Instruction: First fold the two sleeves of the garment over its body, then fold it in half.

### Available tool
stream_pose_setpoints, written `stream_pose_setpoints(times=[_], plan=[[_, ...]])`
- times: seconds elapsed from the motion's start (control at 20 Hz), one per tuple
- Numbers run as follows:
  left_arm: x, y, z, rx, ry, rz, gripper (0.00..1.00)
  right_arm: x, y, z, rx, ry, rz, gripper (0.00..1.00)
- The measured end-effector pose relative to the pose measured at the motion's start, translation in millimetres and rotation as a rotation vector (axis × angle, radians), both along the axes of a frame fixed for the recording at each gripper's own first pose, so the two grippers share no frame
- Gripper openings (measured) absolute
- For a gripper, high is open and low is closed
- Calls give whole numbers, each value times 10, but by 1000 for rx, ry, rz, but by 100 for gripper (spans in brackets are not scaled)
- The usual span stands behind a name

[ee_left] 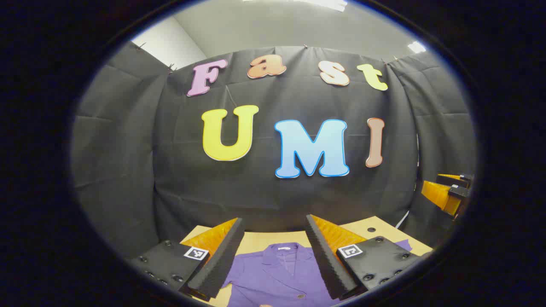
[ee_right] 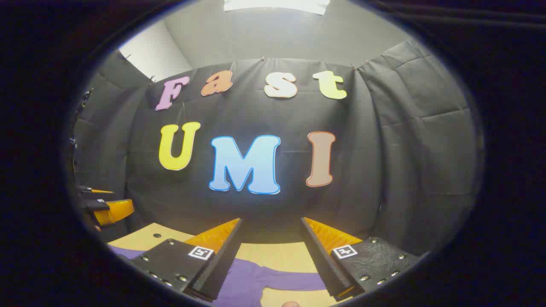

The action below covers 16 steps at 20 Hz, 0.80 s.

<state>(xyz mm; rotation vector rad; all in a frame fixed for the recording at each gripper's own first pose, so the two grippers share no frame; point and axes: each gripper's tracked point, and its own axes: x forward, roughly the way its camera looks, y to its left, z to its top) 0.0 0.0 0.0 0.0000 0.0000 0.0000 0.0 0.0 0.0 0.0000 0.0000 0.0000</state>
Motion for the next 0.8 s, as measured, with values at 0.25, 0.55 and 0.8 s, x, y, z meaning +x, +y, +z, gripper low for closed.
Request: stream_pose_setpoints(times=[0.25, 0.55, 0.8], plan=[[35, -33, 47, 37, -12, -7, 94, 93, -322, -256, -16, 46, -76, 86], [80, 15, -4, 67, 11, 11, 94, 210, -857, -751, -37, 132, -181, 87], [51, 79, -18, 79, 18, 33, 94, 271, -1162, -1028, -10, 180, -223, 86]])
